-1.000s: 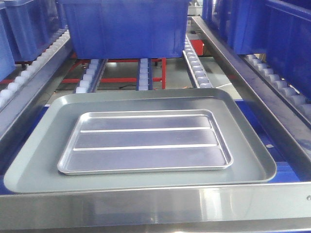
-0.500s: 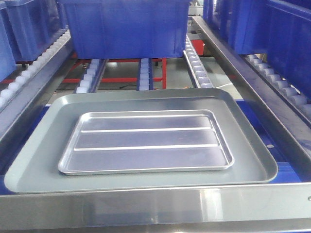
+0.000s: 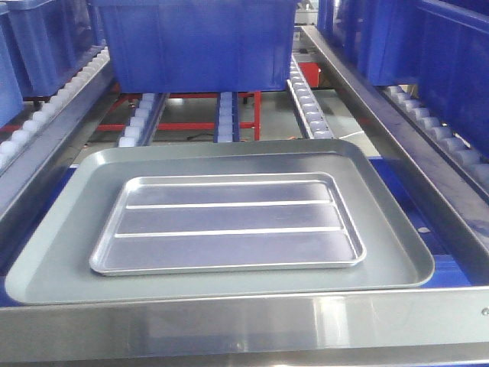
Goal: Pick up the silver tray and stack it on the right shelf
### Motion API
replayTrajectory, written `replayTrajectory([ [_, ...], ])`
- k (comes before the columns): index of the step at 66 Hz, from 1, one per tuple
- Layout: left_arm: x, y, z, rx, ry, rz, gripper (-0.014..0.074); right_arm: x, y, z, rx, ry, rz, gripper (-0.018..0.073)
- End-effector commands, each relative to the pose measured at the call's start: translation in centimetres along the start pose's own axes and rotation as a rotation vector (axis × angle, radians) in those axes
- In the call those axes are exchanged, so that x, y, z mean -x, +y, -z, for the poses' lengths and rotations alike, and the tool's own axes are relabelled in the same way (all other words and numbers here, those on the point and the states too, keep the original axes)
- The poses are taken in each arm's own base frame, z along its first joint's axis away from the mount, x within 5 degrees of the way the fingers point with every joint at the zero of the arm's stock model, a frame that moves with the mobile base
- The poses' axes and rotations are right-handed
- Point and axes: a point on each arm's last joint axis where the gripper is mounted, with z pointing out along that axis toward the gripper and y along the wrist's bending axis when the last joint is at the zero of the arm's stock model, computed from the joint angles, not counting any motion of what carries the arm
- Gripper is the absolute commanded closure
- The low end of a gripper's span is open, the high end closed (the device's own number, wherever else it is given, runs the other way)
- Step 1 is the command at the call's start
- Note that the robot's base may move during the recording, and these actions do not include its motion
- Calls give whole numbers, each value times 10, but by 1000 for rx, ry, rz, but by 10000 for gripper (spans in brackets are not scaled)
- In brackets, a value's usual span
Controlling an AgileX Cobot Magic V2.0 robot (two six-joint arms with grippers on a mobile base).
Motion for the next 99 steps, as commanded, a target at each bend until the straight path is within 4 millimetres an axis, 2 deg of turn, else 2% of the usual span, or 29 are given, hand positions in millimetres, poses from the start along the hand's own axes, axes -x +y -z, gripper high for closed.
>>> replayTrajectory([
  [1,17,-3,2,-23,-106,0,696,7,-3,11,-35,-95,81,502],
  [6,17,-3,2,-23,-106,0,696,-3,-9,22,-131,-128,116,502],
  [11,17,-3,2,-23,-106,0,696,-14,-15,31,-235,-169,77,502],
  [20,17,-3,2,-23,-106,0,696,-39,-24,36,-406,-219,19,502],
  [33,17,-3,2,-23,-106,0,696,-71,-29,39,-498,-326,38,502],
  [38,17,-3,2,-23,-106,0,696,-82,-30,40,-502,-298,30,502],
  [99,15,-2,1,-16,-110,-24,696,-83,-29,41,-504,-291,28,502],
])
